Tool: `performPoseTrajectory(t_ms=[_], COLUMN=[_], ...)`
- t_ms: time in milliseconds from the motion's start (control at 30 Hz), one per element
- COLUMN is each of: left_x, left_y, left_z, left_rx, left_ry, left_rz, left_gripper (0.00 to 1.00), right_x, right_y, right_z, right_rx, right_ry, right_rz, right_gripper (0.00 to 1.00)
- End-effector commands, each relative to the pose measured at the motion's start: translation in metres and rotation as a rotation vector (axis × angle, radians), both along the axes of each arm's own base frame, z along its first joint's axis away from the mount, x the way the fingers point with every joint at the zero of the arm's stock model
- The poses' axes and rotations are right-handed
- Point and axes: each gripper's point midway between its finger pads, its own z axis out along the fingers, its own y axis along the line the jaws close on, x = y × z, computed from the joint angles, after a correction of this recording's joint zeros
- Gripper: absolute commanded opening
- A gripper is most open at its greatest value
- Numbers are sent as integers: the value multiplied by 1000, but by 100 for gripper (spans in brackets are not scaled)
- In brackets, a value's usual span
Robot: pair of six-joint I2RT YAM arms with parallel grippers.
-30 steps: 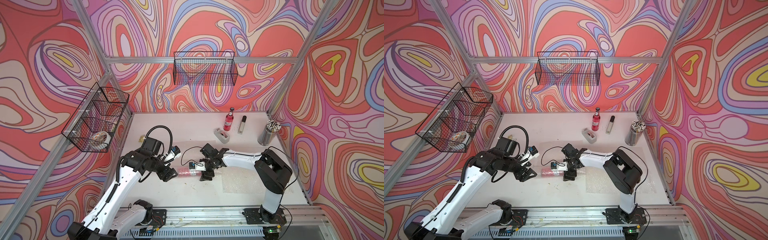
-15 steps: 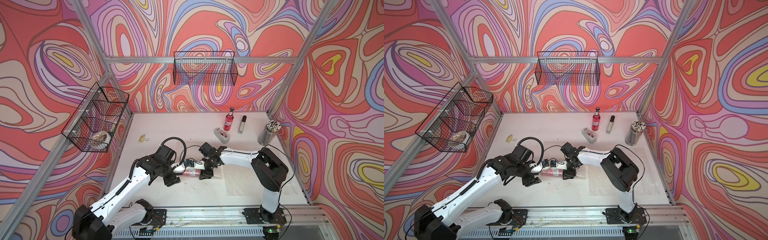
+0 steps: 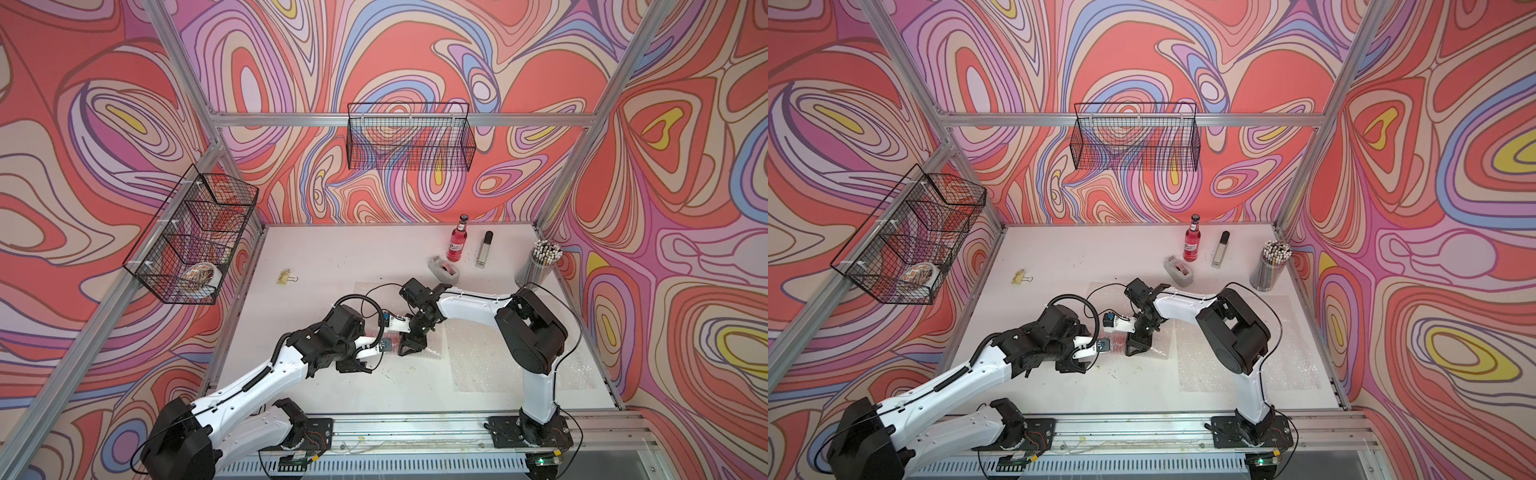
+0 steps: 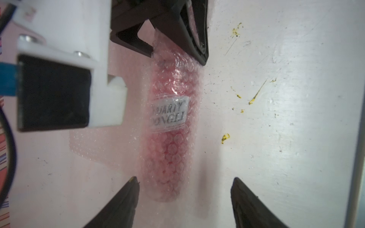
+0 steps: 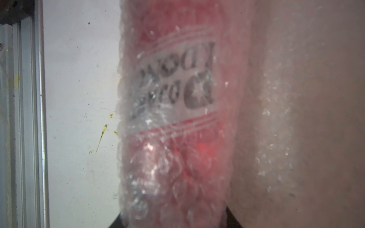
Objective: Wrap wine bottles in bubble wrap
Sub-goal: Wrap the wine bottle in bubble wrap.
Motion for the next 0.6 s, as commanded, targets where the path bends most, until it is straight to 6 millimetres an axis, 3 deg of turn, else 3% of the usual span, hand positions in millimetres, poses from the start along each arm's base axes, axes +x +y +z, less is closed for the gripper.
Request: performPoseTrajectory(t_ms=[0, 267, 567], left_x=[11, 24, 34], left_y=[-14, -23, -18], left_z=[-3, -22, -44], left_rx=[-12, 26, 99], left_ry=[-33, -17, -46], left_rz=[-49, -66, -74], left_gripper=[78, 77, 75], right_x=[-16, -16, -13], right_y=[-11, -17, -17], right_z=[-14, -17, -16], right_rx=[-63, -79, -77], right_ry=[84, 77, 99], right_rz=[6, 2, -7], right_gripper=[47, 50, 51])
